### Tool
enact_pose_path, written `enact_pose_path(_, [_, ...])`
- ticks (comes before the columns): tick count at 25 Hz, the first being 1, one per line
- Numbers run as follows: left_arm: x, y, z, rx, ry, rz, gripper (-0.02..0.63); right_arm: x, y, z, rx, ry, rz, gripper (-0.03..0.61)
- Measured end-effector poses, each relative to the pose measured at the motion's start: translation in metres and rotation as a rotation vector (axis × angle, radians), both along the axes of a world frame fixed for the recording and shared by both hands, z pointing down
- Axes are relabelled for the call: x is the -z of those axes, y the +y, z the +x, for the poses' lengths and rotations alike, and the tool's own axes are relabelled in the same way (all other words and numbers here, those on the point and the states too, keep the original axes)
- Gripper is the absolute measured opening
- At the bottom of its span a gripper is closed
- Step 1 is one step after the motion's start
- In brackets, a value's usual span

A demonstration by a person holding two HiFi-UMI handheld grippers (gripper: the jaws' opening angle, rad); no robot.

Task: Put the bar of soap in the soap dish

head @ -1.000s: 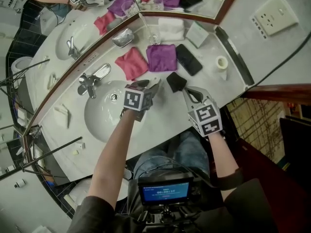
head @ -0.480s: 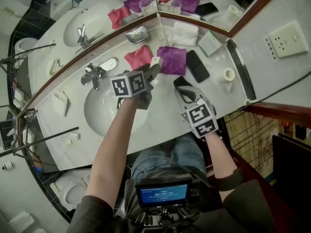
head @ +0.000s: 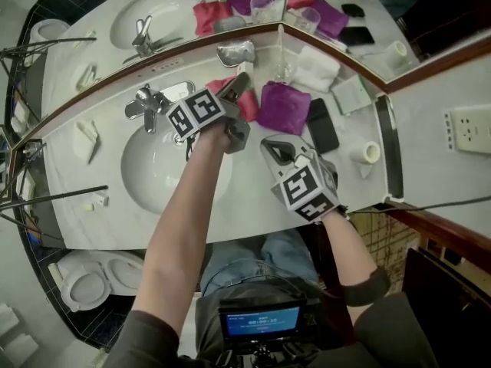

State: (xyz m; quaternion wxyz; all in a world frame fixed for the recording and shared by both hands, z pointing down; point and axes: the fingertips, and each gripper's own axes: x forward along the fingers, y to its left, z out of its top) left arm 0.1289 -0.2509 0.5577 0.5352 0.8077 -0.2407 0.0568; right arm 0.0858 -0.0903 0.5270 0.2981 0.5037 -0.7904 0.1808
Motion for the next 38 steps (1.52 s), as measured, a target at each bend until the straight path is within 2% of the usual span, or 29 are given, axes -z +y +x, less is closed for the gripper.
enact_pose_path(5, [-0.011, -0.032, 0.009, 0.126, 0.097, -0.067, 0.181, -0.013, -0.021, 0.006, 0.089, 0.019, -0.001, 0.017])
enact_pose_path(10, [-0.016, -0.06, 0.016, 0.234, 0.208, -0.117, 0.181, -0.034, -0.031, -0.003, 0.129, -0.033, -0.012, 0.017])
enact_pose_path(14, [-0.024, -0.073, 0.02, 0.289, 0.263, -0.155, 0.181, -0.054, -0.033, -0.009, 0.138, -0.071, -0.025, 0.017])
enact_pose_path(29, [-0.05, -0.089, 0.011, 0.437, 0.35, -0.289, 0.187, -0.064, -0.018, -0.008, 0.122, -0.087, -0.036, 0.017])
enact_pose_path(31, [-0.048, -0.089, 0.011, 0.438, 0.352, -0.298, 0.203, -0.063, -0.019, -0.008, 0.122, -0.088, -0.035, 0.017])
enact_pose_path(34, [-0.044, -0.089, 0.011, 0.433, 0.358, -0.304, 0.263, -0.062, -0.019, -0.008, 0.122, -0.09, -0.033, 0.017])
enact_pose_path(38, [-0.042, -0.085, 0.007, 0.442, 0.347, -0.307, 0.268, -0.058, -0.02, -0.009, 0.122, -0.093, -0.031, 0.017])
